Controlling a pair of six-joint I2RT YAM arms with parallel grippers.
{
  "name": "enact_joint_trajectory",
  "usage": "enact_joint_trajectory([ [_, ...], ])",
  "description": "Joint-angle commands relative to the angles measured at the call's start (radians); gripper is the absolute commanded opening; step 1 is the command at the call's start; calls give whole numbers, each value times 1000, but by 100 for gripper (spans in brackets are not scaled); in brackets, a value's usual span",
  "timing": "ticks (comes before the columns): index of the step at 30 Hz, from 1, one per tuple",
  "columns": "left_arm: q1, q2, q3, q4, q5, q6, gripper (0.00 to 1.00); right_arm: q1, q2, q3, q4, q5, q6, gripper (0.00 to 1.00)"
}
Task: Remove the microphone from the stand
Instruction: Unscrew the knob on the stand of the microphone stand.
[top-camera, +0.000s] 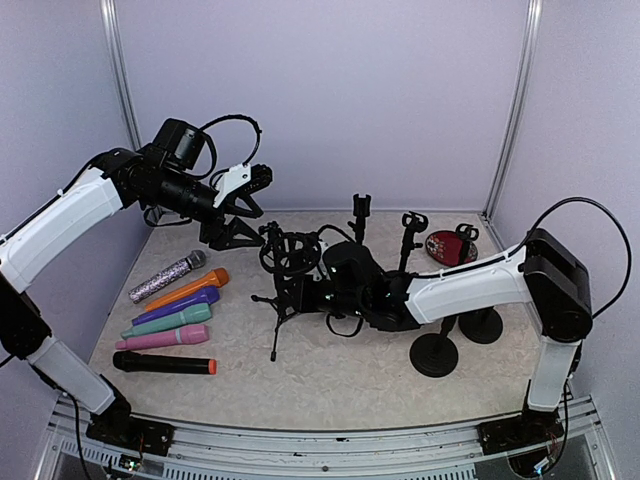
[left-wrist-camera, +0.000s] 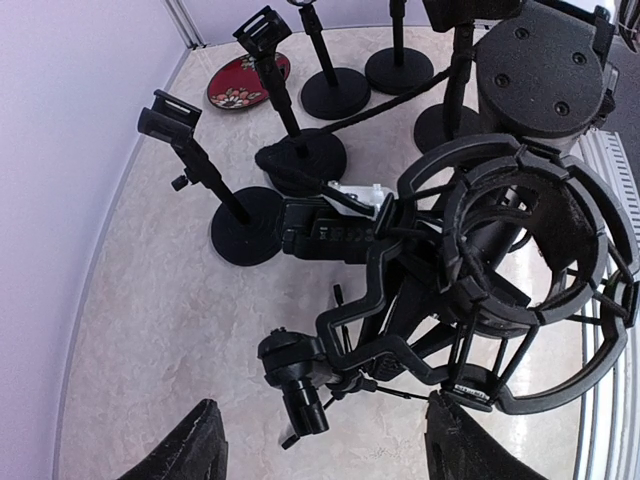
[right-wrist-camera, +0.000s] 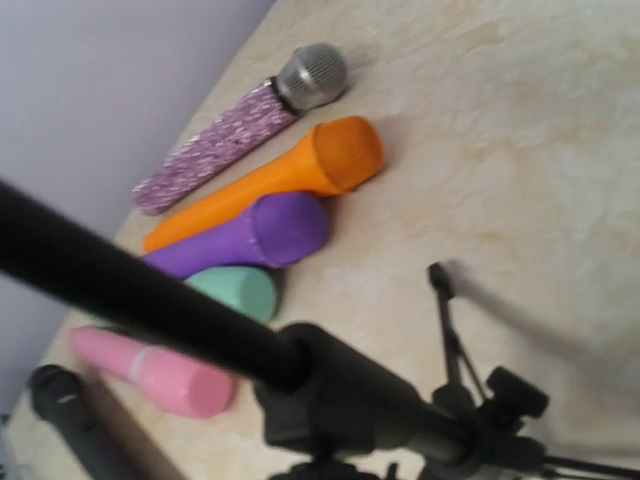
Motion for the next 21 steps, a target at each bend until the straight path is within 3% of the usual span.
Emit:
enact_joint_trajectory([
  [1, -1, -24, -10, -2, 11, 2, 66, 28, -3, 33, -79, 163, -94, 0],
  [3, 1, -25, -11, -2, 10, 4, 66, 28, -21, 14, -49, 154, -88, 9],
  [7, 5, -25, -8, -2, 11, 5, 65, 2, -80, -61, 74, 31, -19, 38],
  [10, 5, -23, -2, -4, 13, 5, 65, -32, -110, -136, 179, -87, 77, 50],
  [13, 7, -24, 0, -4, 15, 5, 65, -57, -118, -194, 265, -164, 175, 54],
  [21, 8, -26, -8, -3, 21, 1, 65, -95, -69, -259, 320, -215, 279, 51],
])
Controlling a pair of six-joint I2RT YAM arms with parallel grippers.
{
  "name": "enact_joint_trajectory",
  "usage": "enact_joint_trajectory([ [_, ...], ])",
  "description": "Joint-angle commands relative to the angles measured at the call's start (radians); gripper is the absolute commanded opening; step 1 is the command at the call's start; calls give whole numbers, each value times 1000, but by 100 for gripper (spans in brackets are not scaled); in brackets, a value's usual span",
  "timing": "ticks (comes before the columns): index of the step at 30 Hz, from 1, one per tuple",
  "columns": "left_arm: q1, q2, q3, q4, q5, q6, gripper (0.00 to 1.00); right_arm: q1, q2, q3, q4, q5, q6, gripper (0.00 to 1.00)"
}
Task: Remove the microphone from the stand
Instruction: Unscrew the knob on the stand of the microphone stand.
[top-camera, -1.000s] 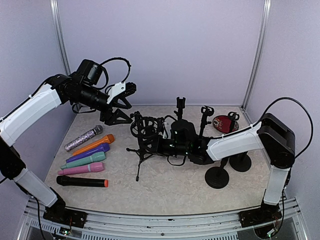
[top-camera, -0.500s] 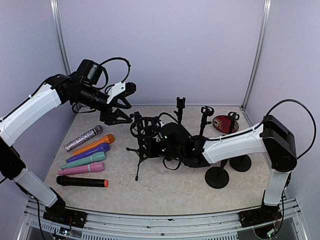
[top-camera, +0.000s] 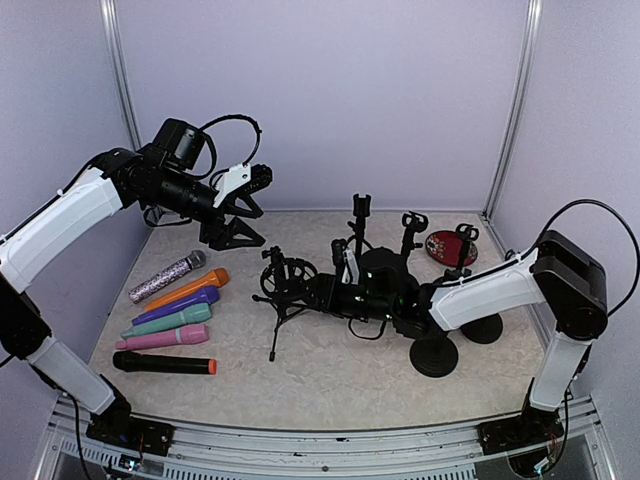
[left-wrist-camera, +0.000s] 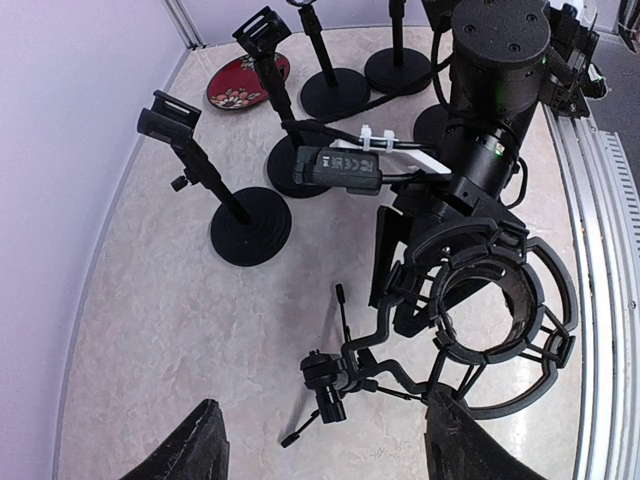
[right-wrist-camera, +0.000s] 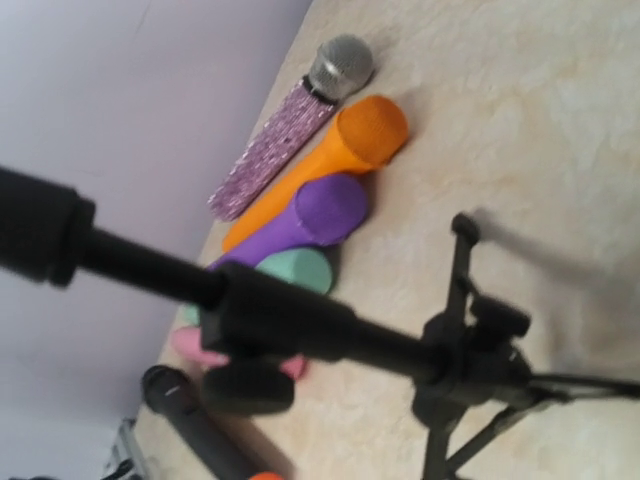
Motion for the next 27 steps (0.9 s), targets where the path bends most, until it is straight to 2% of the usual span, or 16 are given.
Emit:
enact_joint_trajectory([
  [1, 4, -25, -9, -6, 21, -2, 65, -30, 36, -39, 138, -87, 116, 50],
  [9, 2, -18, -23, -7, 20, -2, 65, -58, 200, 31, 392, -249, 301, 49],
  [20, -2, -9, -27, -3, 22, -5, 65, -63, 252, 69, 476, -287, 363, 48],
  [27, -19, -7, -58, 13, 11, -11, 62, -63, 268, 87, 464, -283, 375, 44],
])
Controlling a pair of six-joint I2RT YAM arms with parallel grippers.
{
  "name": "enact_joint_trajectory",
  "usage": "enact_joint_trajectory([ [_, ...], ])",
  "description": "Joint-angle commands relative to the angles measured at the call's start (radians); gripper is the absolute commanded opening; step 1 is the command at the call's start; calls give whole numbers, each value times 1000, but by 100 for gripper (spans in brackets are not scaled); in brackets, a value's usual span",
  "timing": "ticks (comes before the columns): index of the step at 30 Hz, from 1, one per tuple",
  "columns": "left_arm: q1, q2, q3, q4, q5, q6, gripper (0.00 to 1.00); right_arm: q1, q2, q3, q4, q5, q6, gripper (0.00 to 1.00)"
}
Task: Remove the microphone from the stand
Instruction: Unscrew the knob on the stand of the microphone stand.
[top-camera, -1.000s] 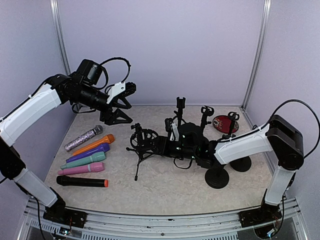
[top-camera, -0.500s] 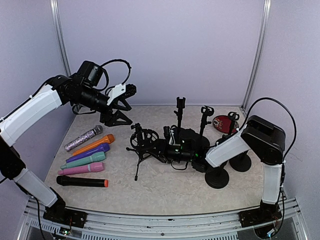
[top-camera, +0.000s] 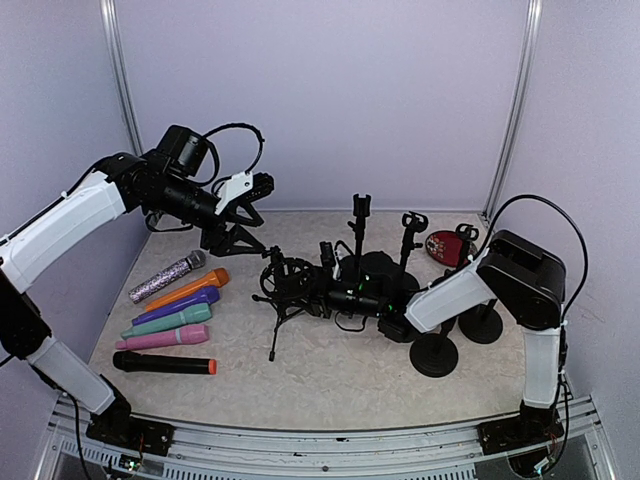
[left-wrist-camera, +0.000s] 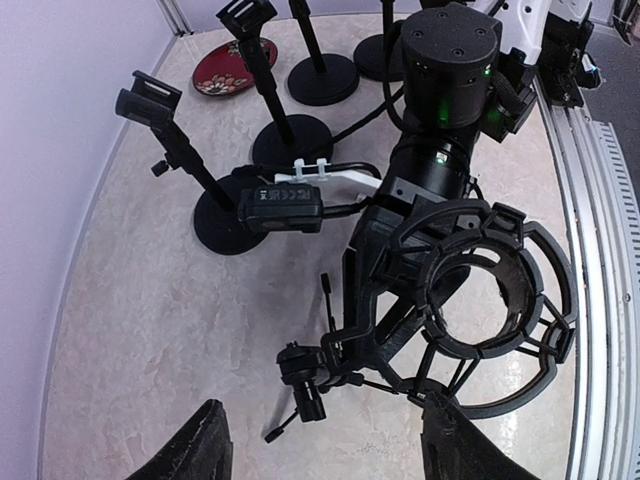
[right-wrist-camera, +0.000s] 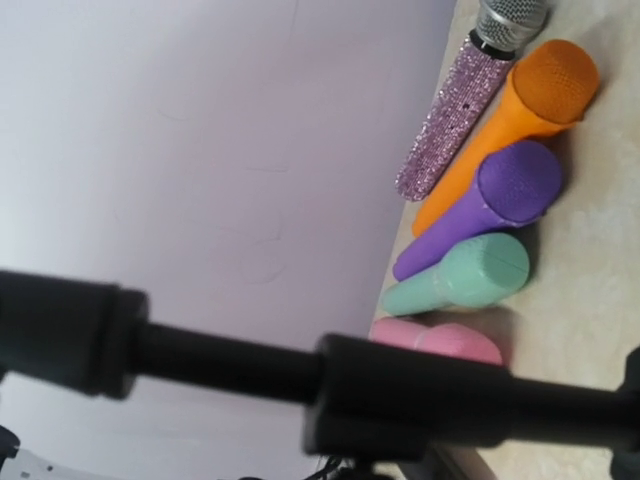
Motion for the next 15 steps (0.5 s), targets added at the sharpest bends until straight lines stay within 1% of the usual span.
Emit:
enact_joint_trajectory([
  [1, -12, -8, -28, 14, 11, -10, 62, -4, 36, 26, 19, -8, 18, 43],
  [4, -14, -15, -41, 19, 6, -11, 62, -4, 46, 30, 20, -2, 19, 36],
  [6, -12, -20, -46, 20, 3, -6, 62, -4, 45, 26, 26, 6, 18, 28],
  [9, -12, -21, -52, 19, -2, -1, 61, -3, 32, 14, 29, 20, 8, 20],
  [10, -12, -19, -53, 20, -2, 0, 61, -4, 29, 12, 26, 22, 5, 20],
  [13, -12, -16, -56, 20, 3, 1, 61, -7, 28, 16, 31, 16, 2, 28],
  [15, -11, -17, -57, 20, 7, -1, 61, -8, 30, 22, 30, 13, 2, 31],
])
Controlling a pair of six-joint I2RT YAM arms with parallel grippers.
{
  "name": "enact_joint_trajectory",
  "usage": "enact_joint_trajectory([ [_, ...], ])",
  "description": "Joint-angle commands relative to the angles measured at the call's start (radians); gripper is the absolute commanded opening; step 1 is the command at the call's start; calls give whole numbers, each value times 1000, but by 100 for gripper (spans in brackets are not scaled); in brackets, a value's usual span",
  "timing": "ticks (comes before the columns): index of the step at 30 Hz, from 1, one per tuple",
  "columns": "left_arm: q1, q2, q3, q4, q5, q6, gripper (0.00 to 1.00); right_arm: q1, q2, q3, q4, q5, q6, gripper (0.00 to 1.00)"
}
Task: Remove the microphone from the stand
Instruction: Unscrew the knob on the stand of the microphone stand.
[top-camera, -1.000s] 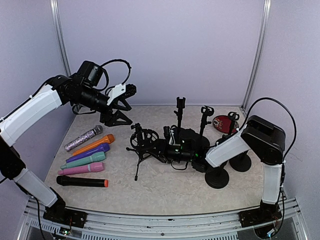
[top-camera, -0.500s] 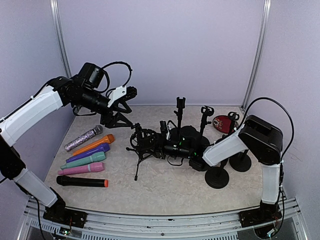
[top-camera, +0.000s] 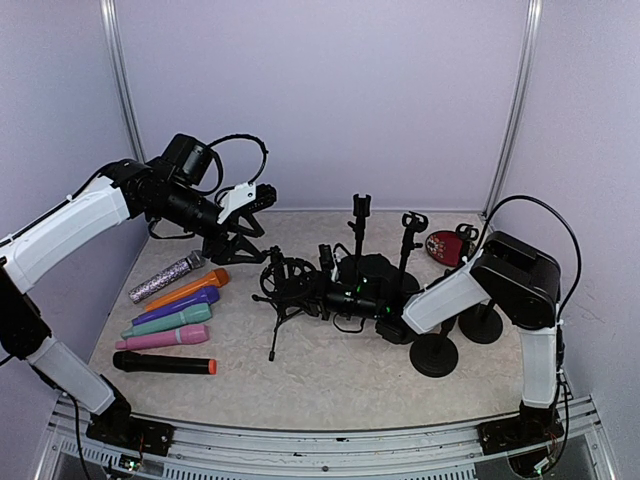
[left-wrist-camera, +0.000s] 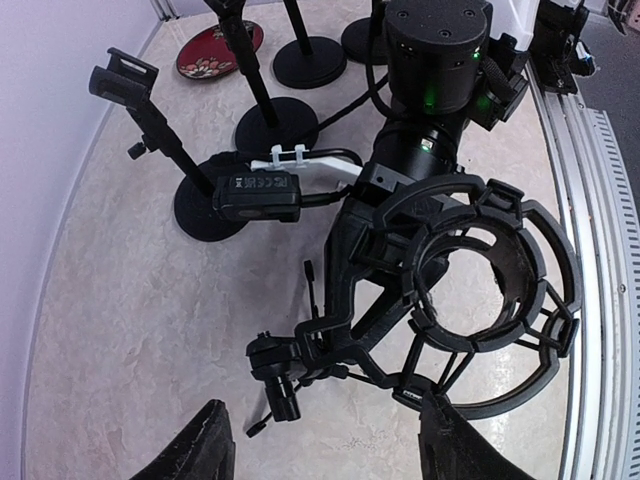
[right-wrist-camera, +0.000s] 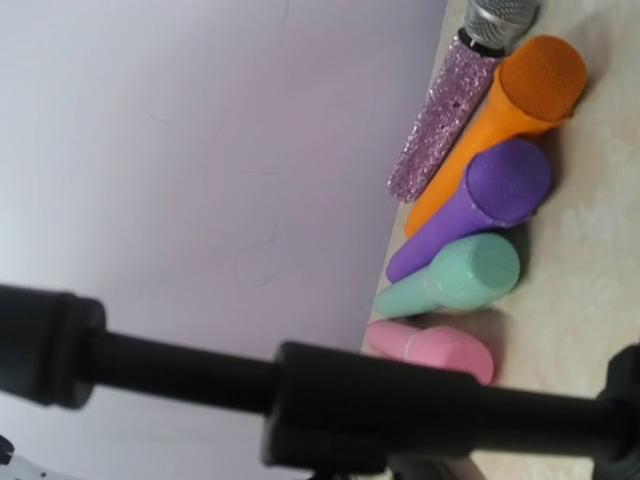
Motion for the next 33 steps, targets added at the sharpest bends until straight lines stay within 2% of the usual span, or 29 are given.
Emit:
enact_joint_trajectory([
  [1, -3, -17, -8, 17, 13, 2, 61, -8, 3, 16, 9, 5, -12, 31],
  [4, -3, -17, -8, 16, 13, 3, 61, -12, 8, 24, 15, -1, -9, 31],
  [6, -3, -19, -11, 14, 12, 4, 60, -11, 6, 23, 10, 1, -15, 28],
  [7, -3, -20, -13, 14, 11, 5, 60, -12, 2, 24, 1, 1, -24, 25],
  [11, -2, -19, -16, 14, 10, 5, 60, -10, -27, 6, -63, 28, -82, 4],
  [13, -1, -18, -16, 13, 9, 5, 60, -7, -47, 7, -120, 48, -129, 0],
  [21, 1, -13, -15, 11, 7, 6, 59, 31, -120, 16, -350, 213, -387, 0],
  [28, 4, -16, -23, 10, 11, 9, 58, 67, -129, 10, -415, 349, -541, 0],
  [30, 6, -17, -23, 10, 12, 11, 58, 78, -123, 47, -450, 368, -582, 4],
  [33, 7, -16, -19, 9, 13, 12, 58, 80, -123, 81, -487, 372, -607, 14],
])
